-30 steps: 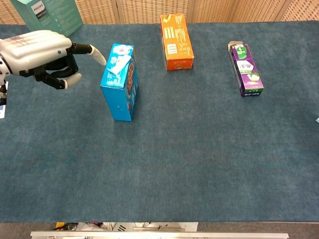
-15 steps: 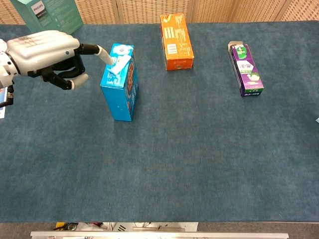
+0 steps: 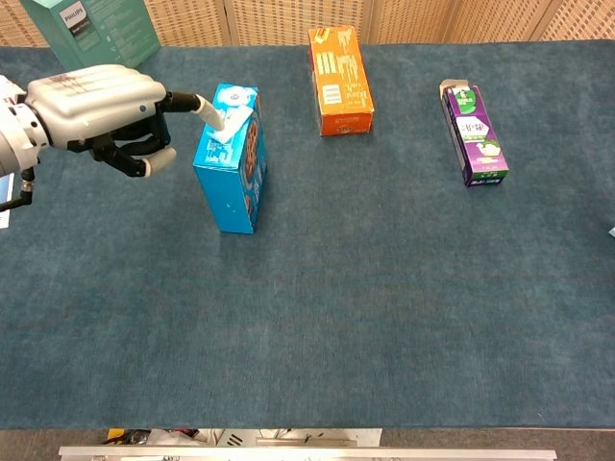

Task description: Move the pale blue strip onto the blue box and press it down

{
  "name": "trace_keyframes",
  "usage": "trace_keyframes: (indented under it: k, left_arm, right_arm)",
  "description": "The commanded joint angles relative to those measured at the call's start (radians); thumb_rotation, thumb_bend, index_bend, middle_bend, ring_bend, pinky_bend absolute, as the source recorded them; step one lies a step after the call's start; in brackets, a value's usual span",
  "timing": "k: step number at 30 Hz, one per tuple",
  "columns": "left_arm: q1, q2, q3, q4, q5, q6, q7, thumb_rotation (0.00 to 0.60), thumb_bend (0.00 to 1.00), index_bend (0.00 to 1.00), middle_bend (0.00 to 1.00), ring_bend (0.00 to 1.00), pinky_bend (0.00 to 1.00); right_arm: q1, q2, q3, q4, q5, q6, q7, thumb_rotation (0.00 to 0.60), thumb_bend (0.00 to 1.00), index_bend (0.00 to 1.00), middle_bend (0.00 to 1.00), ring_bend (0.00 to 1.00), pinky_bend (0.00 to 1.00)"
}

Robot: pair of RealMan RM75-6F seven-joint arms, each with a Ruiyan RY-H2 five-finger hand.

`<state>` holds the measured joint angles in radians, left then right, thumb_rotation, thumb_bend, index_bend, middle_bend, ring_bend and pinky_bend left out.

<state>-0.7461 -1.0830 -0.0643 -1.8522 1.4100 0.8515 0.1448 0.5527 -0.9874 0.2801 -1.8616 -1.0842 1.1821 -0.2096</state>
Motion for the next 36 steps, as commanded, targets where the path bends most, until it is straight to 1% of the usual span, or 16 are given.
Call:
trace_keyframes:
  k: [1,15,36]
  left_arm:
    - [0.0,0.004,0.006,-0.011,-0.008,-0.003,0.017,0.6,0.52,0.21,0.89,0.9,0.85]
    - [0.018,0.001,0.027,-0.022,0.004,0.01,0.025,0.6,0.52,0.21,0.89,0.9,0.85]
    - [0.026,0.007,0.036,-0.038,0.016,0.015,0.026,0.6,0.52,0.21,0.89,0.9,0.85]
  right_arm:
    - [-0.001,0.001,0.0,0.001,0.0,-0.001,0.001,0.6,0.44,0.45,0.9,0.96,1.0]
    - [-0.002,-0.003,0.002,0.001,-0.002,-0.003,-0.002,0.6,0.44,0.45,0.9,0.96,1.0]
    - [-0.009,0.0,0.005,0.003,-0.004,0.0,0.005,0.6,0.44,0.45,0.9,0.96,1.0]
